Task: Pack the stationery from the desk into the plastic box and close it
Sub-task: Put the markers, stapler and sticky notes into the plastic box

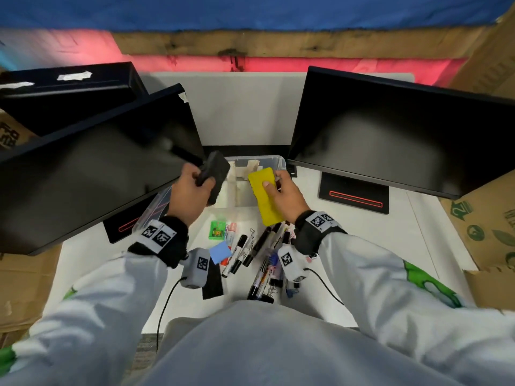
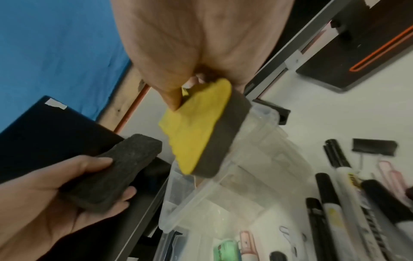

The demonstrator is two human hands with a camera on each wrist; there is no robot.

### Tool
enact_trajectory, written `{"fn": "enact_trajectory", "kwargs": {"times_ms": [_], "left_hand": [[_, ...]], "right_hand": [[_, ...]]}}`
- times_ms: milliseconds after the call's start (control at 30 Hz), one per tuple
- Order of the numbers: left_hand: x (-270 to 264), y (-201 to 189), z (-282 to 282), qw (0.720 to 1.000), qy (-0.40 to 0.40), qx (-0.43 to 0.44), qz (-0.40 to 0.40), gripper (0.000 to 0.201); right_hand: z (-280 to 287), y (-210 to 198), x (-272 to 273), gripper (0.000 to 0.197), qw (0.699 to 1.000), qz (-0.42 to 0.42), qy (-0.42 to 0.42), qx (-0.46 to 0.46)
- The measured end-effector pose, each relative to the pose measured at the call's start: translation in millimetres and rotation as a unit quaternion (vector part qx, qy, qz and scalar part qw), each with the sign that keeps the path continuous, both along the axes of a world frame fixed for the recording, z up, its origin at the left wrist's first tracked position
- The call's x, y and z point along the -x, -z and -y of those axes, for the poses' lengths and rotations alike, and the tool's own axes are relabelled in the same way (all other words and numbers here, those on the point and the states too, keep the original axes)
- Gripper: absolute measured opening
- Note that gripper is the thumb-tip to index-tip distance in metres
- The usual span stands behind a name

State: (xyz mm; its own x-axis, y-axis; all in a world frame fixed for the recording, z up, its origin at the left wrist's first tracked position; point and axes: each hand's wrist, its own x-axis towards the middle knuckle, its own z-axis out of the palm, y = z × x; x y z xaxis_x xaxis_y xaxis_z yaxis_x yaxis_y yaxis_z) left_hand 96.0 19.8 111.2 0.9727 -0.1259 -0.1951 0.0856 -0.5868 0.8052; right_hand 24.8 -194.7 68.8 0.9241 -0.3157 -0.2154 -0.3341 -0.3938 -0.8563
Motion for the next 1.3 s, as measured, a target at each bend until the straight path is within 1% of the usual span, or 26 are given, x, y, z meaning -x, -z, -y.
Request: {"fn": "enact_trajectory", "kwargs": {"times_ms": [67, 133, 200, 267, 333, 400, 467, 533, 600, 667, 700, 733, 767, 800, 833, 867, 900, 933, 967, 1000, 1033, 1067, 1100, 1167, 1233, 1300], "left_hand": [[-8.7, 3.7, 11.9, 0.984, 0.046, -0.152, 0.084, 0.027], [-16.2, 15.9, 27.3, 0.955, 0.119, -0.249, 0.108, 0.032], [-25.0, 35.8, 37.1, 0.920, 0.175, -0.326, 0.128, 0.039], [-33.4, 53.1, 38.6, 0.873, 0.226, -0.401, 0.161, 0.040], [-38.6, 62.4, 38.9, 0.826, 0.258, -0.460, 0.199, 0.035], [-42.7, 67.5, 41.4, 0.796, 0.281, -0.483, 0.234, 0.032], [-46.4, 72.7, 45.5, 0.768, 0.318, -0.499, 0.246, 0.037], [-52.8, 80.0, 48.8, 0.732, 0.370, -0.529, 0.218, 0.041], [-63.2, 88.7, 51.4, 0.687, 0.418, -0.572, 0.162, 0.042], [-74.4, 92.5, 53.3, 0.638, 0.474, -0.603, 0.064, 0.040], [-79.4, 93.9, 54.0, 0.629, 0.490, -0.603, 0.008, 0.039], [-83.8, 91.4, 54.7, 0.638, 0.492, -0.591, -0.036, 0.041], [-87.9, 87.5, 54.4, 0.657, 0.490, -0.571, -0.046, 0.042], [-90.4, 82.5, 52.7, 0.685, 0.487, -0.541, -0.022, 0.038], [-89.8, 75.6, 49.2, 0.718, 0.481, -0.502, 0.028, 0.032], [-86.3, 66.4, 44.3, 0.760, 0.452, -0.459, 0.093, 0.030], [-83.1, 62.3, 36.5, 0.803, 0.402, -0.417, 0.141, 0.031], [-79.3, 61.2, 27.8, 0.838, 0.345, -0.388, 0.165, 0.033], [-74.6, 64.0, 16.4, 0.873, 0.286, -0.357, 0.169, 0.032], [-70.3, 71.8, 5.5, 0.909, 0.226, -0.318, 0.145, 0.030], [-64.8, 76.7, -4.8, 0.945, 0.169, -0.262, 0.103, 0.026], [-59.5, 79.4, -11.3, 0.969, 0.129, -0.205, 0.045, 0.026], [-55.4, 81.5, -16.2, 0.981, 0.109, -0.160, -0.008, 0.027], [-51.2, 81.1, -22.3, 0.981, 0.114, -0.142, -0.066, 0.023], [-49.8, 82.5, -24.4, 0.982, 0.113, -0.136, -0.068, 0.015], [-49.8, 85.8, -25.1, 0.986, 0.098, -0.119, -0.070, 0.015]], "right_hand": [[-3.1, 0.5, -14.1, 0.030, 1.000, -0.013, 0.004, 0.006], [-6.7, 2.5, -23.0, 0.028, 0.999, -0.032, 0.003, 0.008], [-10.9, 6.4, -27.1, 0.030, 0.998, -0.056, -0.002, 0.004], [-14.5, 11.4, -26.3, 0.036, 0.997, -0.078, -0.014, 0.021], [-14.9, 16.4, -23.4, 0.037, 0.996, -0.077, -0.024, 0.041], [-12.4, 21.7, -20.6, 0.036, 0.996, -0.070, -0.033, 0.046], [-9.1, 28.0, -18.4, 0.037, 0.996, -0.074, -0.036, 0.045], [-7.0, 33.2, -16.6, 0.037, 0.996, -0.075, -0.036, 0.038], [-5.5, 34.2, -15.4, 0.038, 0.996, -0.073, -0.042, 0.029], [-4.3, 30.4, -15.5, 0.042, 0.996, -0.076, -0.048, 0.015], [-3.7, 27.6, -16.3, 0.046, 0.996, -0.078, -0.053, 0.005], [-2.7, 23.8, -18.2, 0.049, 0.995, -0.078, -0.057, -0.005], [-1.4, 19.4, -21.9, 0.052, 0.995, -0.072, -0.061, -0.013], [0.2, 15.7, -28.5, 0.052, 0.996, -0.060, -0.065, -0.018], [1.1, 10.8, -37.1, 0.051, 0.997, -0.040, -0.067, -0.023], [0.5, 6.0, -47.7, 0.048, 0.997, -0.014, -0.064, -0.030], [-2.3, 1.4, -59.2, 0.045, 0.998, 0.016, -0.055, -0.039], [-7.0, -2.7, -71.3, 0.042, 0.997, 0.046, -0.038, -0.046], [-13.4, -6.5, -82.9, 0.040, 0.996, 0.069, -0.020, -0.046], [-20.5, -8.6, -94.1, 0.039, 0.996, 0.086, -0.007, -0.037], [-28.2, -10.7, -104.0, 0.038, 0.995, 0.094, -0.004, -0.021], [-35.4, -10.3, -112.7, 0.037, 0.996, 0.091, -0.016, 0.002], [-42.1, -7.8, -119.2, 0.036, 0.995, 0.079, -0.041, 0.032], [-54.6, 4.4, -126.6, 0.032, 0.988, 0.032, -0.106, 0.103], [-63.8, 20.1, -127.7, 0.027, 0.969, -0.029, -0.164, 0.184], [-68.5, 30.4, -127.6, 0.024, 0.944, -0.072, -0.194, 0.257]]}}
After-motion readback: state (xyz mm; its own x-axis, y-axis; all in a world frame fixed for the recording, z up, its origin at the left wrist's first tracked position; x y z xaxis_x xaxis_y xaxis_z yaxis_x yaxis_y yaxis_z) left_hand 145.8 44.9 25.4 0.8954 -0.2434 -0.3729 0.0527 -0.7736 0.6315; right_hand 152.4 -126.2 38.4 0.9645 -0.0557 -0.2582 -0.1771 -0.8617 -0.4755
